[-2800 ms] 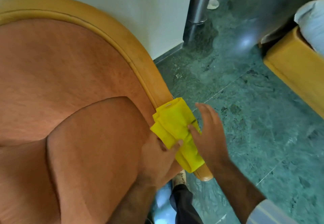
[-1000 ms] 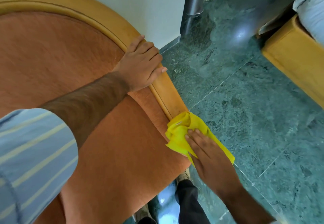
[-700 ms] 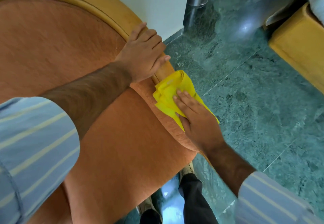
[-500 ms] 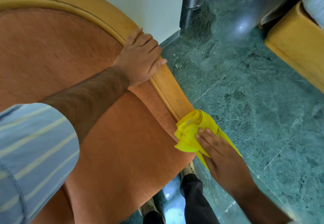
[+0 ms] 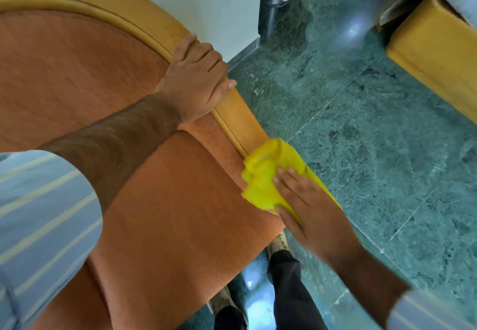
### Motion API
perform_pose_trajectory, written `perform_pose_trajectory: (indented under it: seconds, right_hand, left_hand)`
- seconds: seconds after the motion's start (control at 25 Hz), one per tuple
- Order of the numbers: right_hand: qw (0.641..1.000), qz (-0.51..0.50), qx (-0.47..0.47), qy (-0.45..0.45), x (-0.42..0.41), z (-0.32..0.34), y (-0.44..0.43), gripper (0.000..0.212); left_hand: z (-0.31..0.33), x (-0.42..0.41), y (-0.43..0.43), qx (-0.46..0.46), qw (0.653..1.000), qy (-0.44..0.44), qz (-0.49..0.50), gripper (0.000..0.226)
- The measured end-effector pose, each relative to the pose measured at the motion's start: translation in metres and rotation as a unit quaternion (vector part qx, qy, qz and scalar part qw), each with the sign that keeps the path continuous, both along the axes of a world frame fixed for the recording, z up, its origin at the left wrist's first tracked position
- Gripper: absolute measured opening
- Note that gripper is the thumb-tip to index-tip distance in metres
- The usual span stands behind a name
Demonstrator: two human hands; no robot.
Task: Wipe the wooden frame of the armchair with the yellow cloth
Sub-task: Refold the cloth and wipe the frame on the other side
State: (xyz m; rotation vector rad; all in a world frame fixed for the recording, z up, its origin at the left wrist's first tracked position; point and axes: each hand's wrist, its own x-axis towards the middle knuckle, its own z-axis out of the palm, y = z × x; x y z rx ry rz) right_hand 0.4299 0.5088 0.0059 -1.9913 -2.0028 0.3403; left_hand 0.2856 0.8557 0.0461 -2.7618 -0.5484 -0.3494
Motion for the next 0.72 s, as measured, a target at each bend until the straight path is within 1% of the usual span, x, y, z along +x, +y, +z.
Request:
perform_pose_trajectory:
  seconds: [0.08, 0.2, 0.28, 0.32, 0.36, 0.4, 0.48, 0.56, 0.6, 0.64, 0.72]
  right_hand:
    - [0.999, -0.029, -0.014, 0.01, -0.005, 0.002, -0.014, 0.056]
    - [0.998, -0.065, -0.013, 0.012, -0.024, 0.004, 0.054, 0.063]
    - [0.998, -0.054, -0.009, 0.027, -0.032, 0.007, 0.096, 0.066]
    - [0.998, -0.048, -0.003, 0.032, -0.03, 0.005, 0.102, 0.066]
    - [0.999, -0.042, -0.006, 0.032, -0.027, 0.002, 0.094, 0.065]
    - [0.999, -0.042, -0.018, 0.027, -0.022, 0.001, 0.069, 0.064]
    - [0.999, -0.039, -0.029, 0.008, -0.013, 0.001, 0.002, 0.06]
    - [0.999, -0.013, -0.042, -0.001, -0.01, 0.006, -0.051, 0.059]
    - [0.999, -0.011, -0.046, -0.011, -0.007, 0.006, -0.059, 0.059]
    - [0.999, -0.018, -0.044, -0.019, -0.007, 0.005, -0.047, 0.059]
    - [0.999, -0.023, -0.022, -0.019, -0.014, 0.003, 0.009, 0.06]
  left_hand:
    - [-0.002, -0.001, -0.002, 0.011, 1.0, -0.011, 0.01, 0.051]
    - [-0.006, 0.004, 0.0, 0.016, 0.998, -0.053, 0.018, 0.047]
    - [-0.012, 0.007, -0.001, 0.023, 0.998, -0.063, 0.013, 0.047]
    - [-0.015, 0.006, 0.001, 0.03, 0.997, -0.066, 0.018, 0.047]
    - [-0.015, 0.001, 0.005, 0.032, 0.997, -0.063, 0.019, 0.047]
    - [-0.013, -0.002, 0.005, 0.017, 0.998, -0.061, 0.012, 0.047]
    - [-0.008, 0.003, 0.0, 0.002, 0.999, -0.054, 0.001, 0.049]
    - [-0.003, 0.003, -0.003, -0.01, 0.998, -0.053, 0.017, 0.051]
    - [-0.003, 0.002, -0.003, -0.012, 0.998, -0.054, 0.024, 0.051]
    - [-0.003, 0.002, -0.004, -0.014, 0.998, -0.056, 0.03, 0.051]
    - [-0.004, 0.005, -0.006, -0.011, 0.998, -0.059, 0.036, 0.051]
